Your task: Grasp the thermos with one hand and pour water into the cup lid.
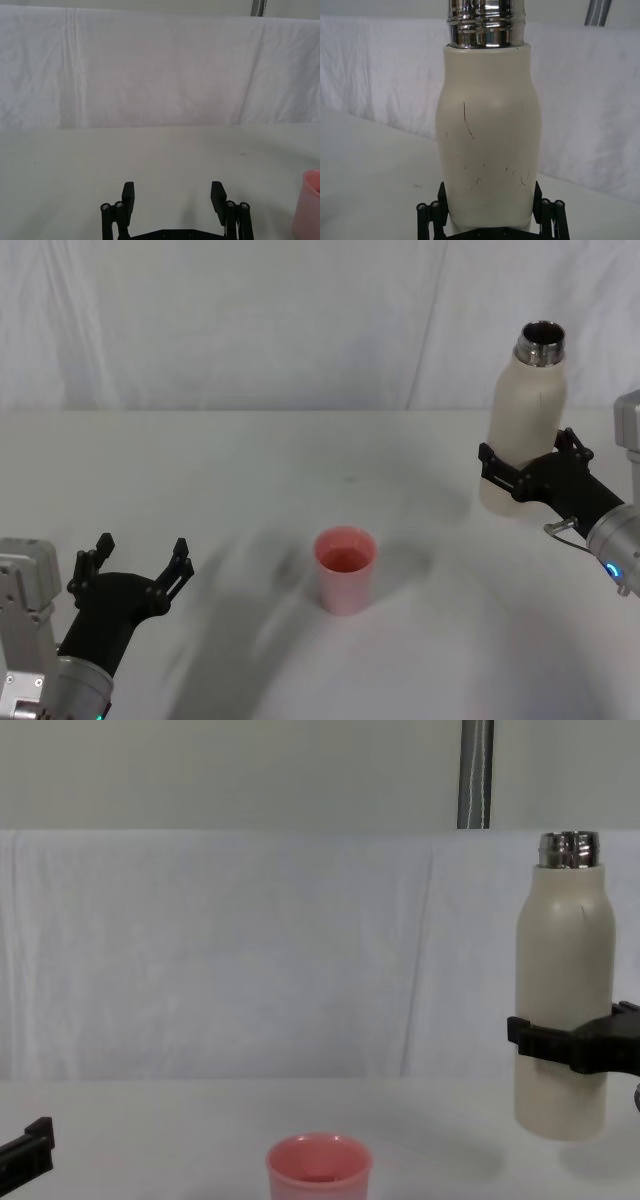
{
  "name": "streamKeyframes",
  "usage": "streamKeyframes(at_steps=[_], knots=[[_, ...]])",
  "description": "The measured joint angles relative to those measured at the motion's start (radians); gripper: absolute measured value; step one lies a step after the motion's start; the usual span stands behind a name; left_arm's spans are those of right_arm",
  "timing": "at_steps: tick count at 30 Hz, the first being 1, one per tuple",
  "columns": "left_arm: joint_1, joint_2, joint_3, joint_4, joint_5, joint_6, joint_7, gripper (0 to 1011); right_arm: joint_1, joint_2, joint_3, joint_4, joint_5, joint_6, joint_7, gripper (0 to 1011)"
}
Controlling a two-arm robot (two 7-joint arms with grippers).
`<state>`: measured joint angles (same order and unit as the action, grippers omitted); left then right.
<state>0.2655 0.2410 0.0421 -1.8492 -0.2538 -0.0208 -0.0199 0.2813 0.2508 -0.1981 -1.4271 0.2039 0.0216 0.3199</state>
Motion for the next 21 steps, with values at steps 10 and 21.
streamKeyframes(at_steps=[10,21], knots=[[0.000,0.000,0.000,0.000,0.000,0.000,0.000,1001,-0.017,-0.006,0.002,0.007,0.035,0.026,-0.029,960],[0.000,0.000,0.000,0.000,0.000,0.000,0.000,1001,-0.038,-0.016,0.002,0.023,0.041,-0.001,-0.056,960]])
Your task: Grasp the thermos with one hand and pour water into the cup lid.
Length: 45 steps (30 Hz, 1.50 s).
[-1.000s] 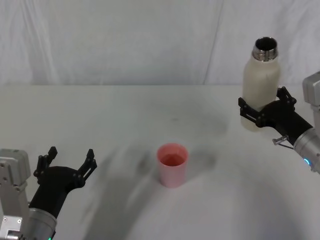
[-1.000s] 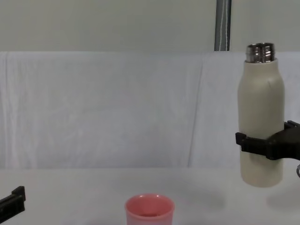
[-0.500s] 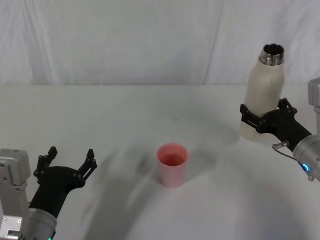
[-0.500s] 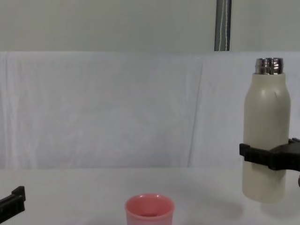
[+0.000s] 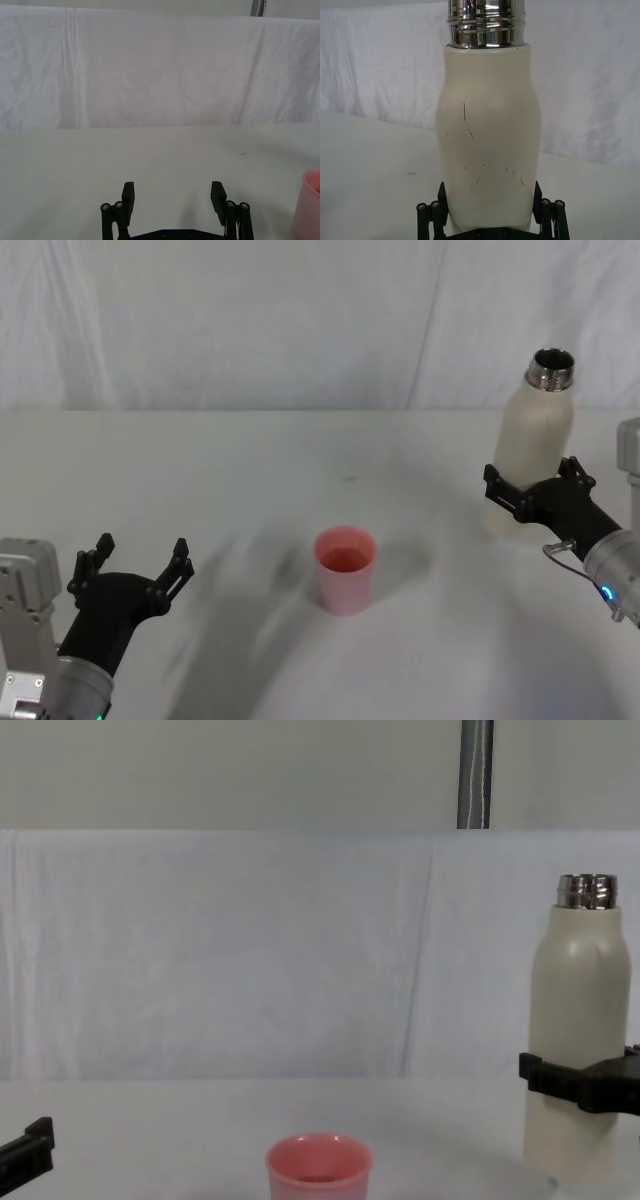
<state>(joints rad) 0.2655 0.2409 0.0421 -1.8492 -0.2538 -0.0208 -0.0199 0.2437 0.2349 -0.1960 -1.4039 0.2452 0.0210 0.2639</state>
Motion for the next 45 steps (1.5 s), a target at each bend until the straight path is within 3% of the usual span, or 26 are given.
streamKeyframes(at_steps=[10,29,45], knots=[[0.000,0.000,0.000,0.000,0.000,0.000,0.000,1001,0.024,-0.011,-0.019,0.052,-0.009,-0.026,0.006,960],[0.000,0.000,0.000,0.000,0.000,0.000,0.000,1001,0.137,-0.047,-0.049,0.208,-0.024,-0.084,0.033,960],[0.000,0.000,0.000,0.000,0.000,0.000,0.000,1001,0.174,-0.068,-0.053,0.268,-0.031,-0.104,0.035,960]])
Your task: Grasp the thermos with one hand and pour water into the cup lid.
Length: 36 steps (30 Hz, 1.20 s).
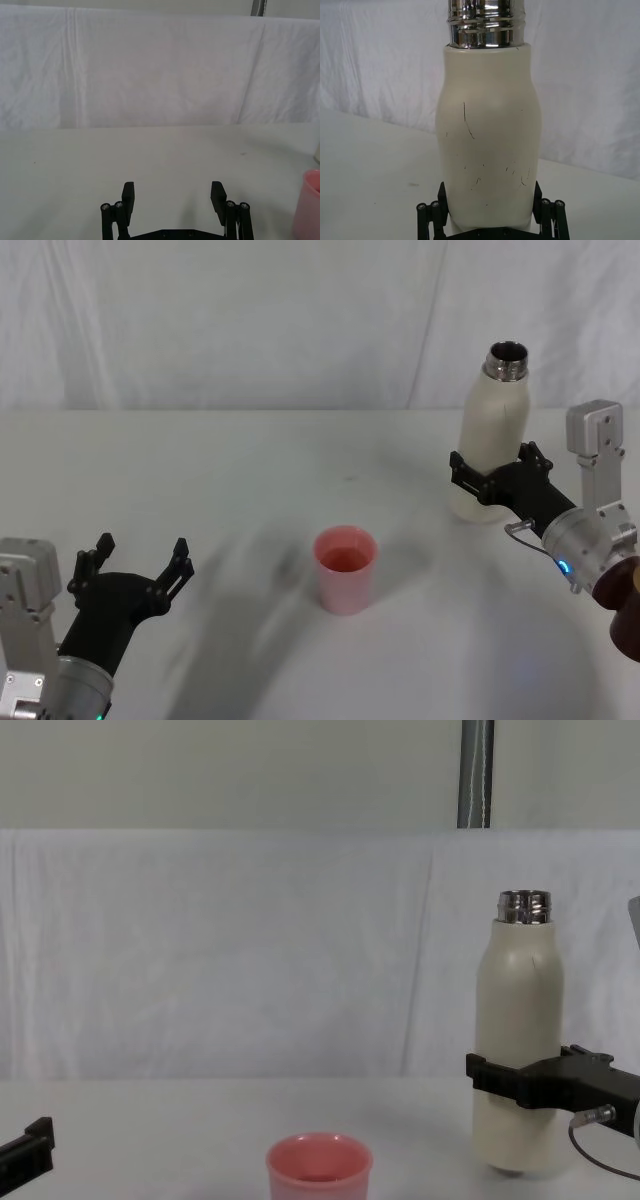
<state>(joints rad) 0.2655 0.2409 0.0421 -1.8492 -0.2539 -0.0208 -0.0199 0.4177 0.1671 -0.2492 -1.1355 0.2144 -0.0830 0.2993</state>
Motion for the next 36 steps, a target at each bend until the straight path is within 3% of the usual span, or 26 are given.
streamKeyframes(at_steps=[36], knots=[[0.000,0.000,0.000,0.000,0.000,0.000,0.000,1001,0.002,-0.008,-0.006,0.024,-0.008,0.003,0.002,960]])
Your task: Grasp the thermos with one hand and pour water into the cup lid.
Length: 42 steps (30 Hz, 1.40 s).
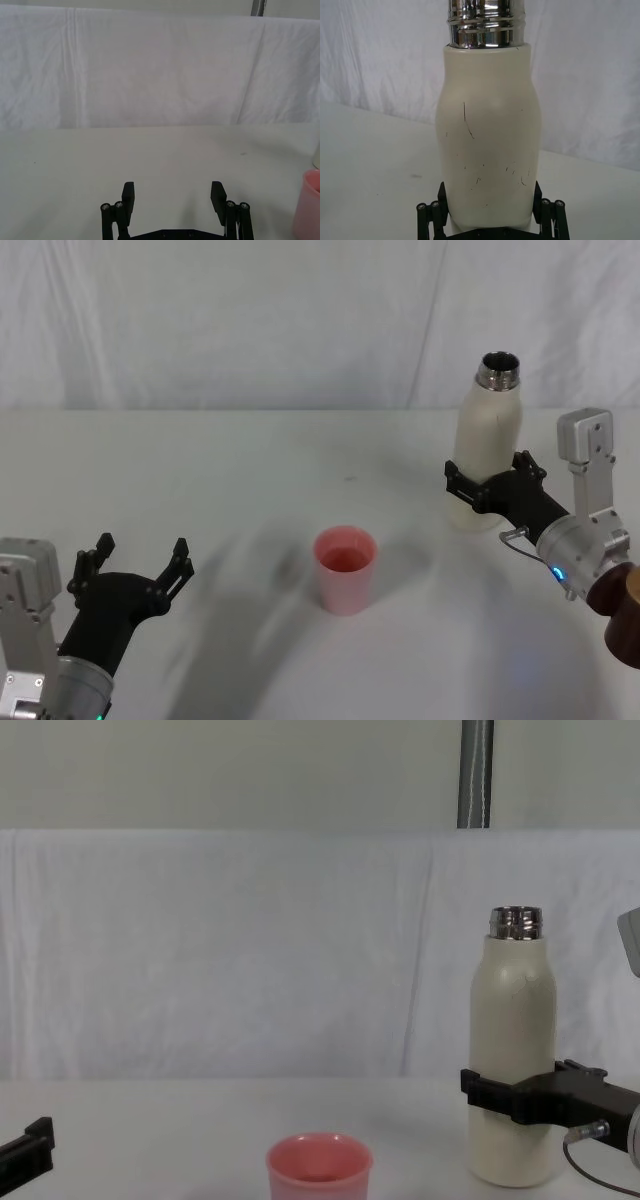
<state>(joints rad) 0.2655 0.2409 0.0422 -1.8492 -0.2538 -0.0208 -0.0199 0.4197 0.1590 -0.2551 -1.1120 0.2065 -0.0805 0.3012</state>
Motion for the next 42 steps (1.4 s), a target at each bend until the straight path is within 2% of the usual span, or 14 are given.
streamKeyframes(at_steps=[26,29,42], knots=[[0.000,0.000,0.000,0.000,0.000,0.000,0.000,1001,0.000,-0.002,-0.001,0.004,-0.002,0.004,-0.001,958],[0.000,0.000,0.000,0.000,0.000,0.000,0.000,1001,0.001,-0.001,0.000,0.003,-0.002,0.003,-0.002,1003],[0.000,0.000,0.000,0.000,0.000,0.000,0.000,1001,0.000,-0.001,-0.001,0.003,-0.001,0.003,-0.002,1003]])
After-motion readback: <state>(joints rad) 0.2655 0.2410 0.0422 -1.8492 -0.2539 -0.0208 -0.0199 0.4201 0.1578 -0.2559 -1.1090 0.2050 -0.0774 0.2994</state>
